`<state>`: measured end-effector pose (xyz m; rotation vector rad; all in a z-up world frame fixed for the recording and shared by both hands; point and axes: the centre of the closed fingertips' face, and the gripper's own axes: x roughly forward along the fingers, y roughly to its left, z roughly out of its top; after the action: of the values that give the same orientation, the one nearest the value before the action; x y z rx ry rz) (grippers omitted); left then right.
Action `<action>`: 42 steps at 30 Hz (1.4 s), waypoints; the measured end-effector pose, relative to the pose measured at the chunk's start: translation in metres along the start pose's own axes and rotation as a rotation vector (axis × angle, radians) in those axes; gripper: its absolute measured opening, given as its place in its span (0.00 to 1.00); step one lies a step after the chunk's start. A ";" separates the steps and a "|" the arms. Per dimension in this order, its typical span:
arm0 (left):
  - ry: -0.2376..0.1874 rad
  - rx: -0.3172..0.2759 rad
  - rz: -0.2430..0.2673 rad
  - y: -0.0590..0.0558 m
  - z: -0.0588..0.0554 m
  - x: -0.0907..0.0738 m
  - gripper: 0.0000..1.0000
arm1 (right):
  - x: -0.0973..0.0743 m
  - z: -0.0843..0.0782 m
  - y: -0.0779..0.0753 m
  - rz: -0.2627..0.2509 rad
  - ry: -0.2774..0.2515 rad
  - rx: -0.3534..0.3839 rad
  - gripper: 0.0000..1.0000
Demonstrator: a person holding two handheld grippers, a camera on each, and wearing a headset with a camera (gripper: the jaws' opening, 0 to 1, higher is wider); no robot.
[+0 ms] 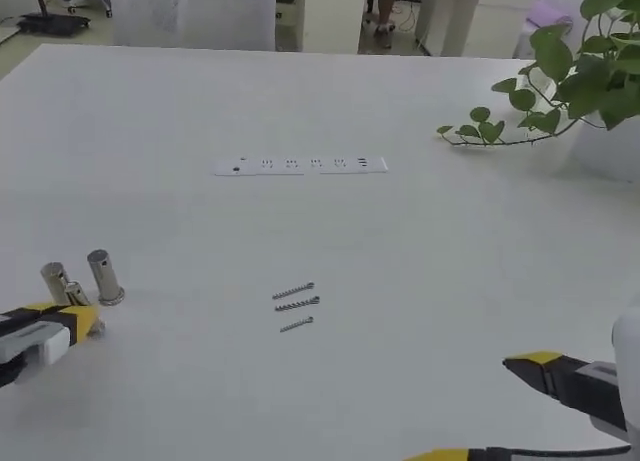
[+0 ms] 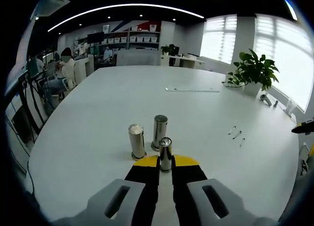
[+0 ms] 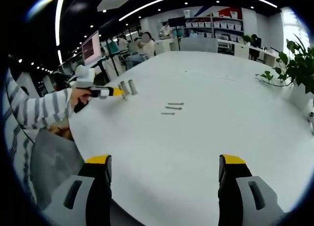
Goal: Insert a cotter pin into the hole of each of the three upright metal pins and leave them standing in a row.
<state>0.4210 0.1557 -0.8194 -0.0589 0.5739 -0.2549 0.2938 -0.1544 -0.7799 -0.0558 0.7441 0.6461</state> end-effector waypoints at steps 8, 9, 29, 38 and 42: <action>-0.003 -0.036 0.062 0.000 -0.002 -0.024 0.07 | 0.002 -0.001 0.004 0.027 -0.014 -0.008 0.91; -0.005 -0.028 0.065 -0.001 -0.002 -0.026 0.07 | 0.002 -0.001 0.004 0.031 -0.016 -0.008 0.91; 0.034 -0.021 0.118 -0.030 -0.023 -0.054 0.07 | 0.010 -0.004 0.010 0.091 -0.017 -0.036 0.91; 0.058 -0.030 0.136 -0.041 -0.038 -0.059 0.07 | 0.009 -0.007 0.011 0.102 -0.007 -0.048 0.91; 0.071 -0.057 0.137 -0.044 -0.043 -0.061 0.07 | 0.010 -0.009 0.013 0.107 -0.003 -0.049 0.91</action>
<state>0.3387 0.1295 -0.8178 -0.0652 0.6529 -0.1080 0.2861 -0.1414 -0.7910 -0.0599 0.7325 0.7664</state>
